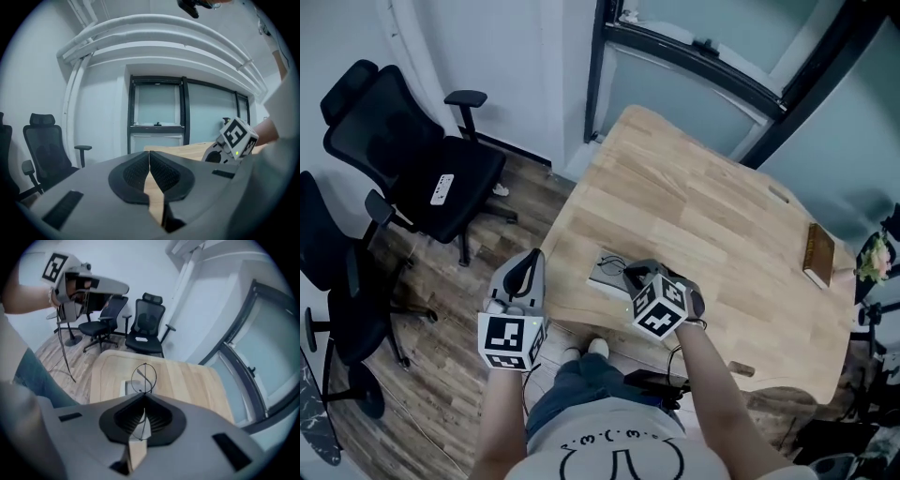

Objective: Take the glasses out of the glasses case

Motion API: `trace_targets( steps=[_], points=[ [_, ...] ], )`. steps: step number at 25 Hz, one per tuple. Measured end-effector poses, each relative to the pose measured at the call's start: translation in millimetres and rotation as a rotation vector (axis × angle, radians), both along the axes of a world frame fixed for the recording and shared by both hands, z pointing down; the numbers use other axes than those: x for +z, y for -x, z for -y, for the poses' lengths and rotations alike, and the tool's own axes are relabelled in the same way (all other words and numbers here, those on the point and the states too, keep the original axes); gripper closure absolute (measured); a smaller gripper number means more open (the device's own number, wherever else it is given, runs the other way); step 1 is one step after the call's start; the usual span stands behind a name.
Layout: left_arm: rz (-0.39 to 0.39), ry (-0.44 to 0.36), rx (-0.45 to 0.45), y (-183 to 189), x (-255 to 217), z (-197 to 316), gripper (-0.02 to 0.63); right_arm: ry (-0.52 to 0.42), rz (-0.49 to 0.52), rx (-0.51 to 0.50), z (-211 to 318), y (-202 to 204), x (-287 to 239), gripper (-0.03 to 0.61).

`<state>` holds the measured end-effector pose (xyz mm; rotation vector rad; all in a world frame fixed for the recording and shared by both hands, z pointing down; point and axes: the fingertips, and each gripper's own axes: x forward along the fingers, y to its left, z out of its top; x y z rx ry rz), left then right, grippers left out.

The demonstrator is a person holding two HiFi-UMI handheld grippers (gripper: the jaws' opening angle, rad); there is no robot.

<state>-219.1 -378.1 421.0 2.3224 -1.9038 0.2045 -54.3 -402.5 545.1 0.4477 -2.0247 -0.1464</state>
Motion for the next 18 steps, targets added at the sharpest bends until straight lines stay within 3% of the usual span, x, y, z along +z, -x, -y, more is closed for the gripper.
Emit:
trace_targets(
  steps=[8,14,18],
  points=[
    [0.024,-0.067,0.067,-6,-27,-1,0.597,-0.282,0.351,0.313,10,-18,-128,0.559],
    [0.029,-0.102,0.111,-10,-40,-9,0.597,-0.342,0.695,0.496,-13,-37,-164,0.56],
    [0.01,-0.131,0.119,-14,-50,-15,0.597,-0.401,0.809,0.558,-29,-52,-183,0.56]
  ],
)
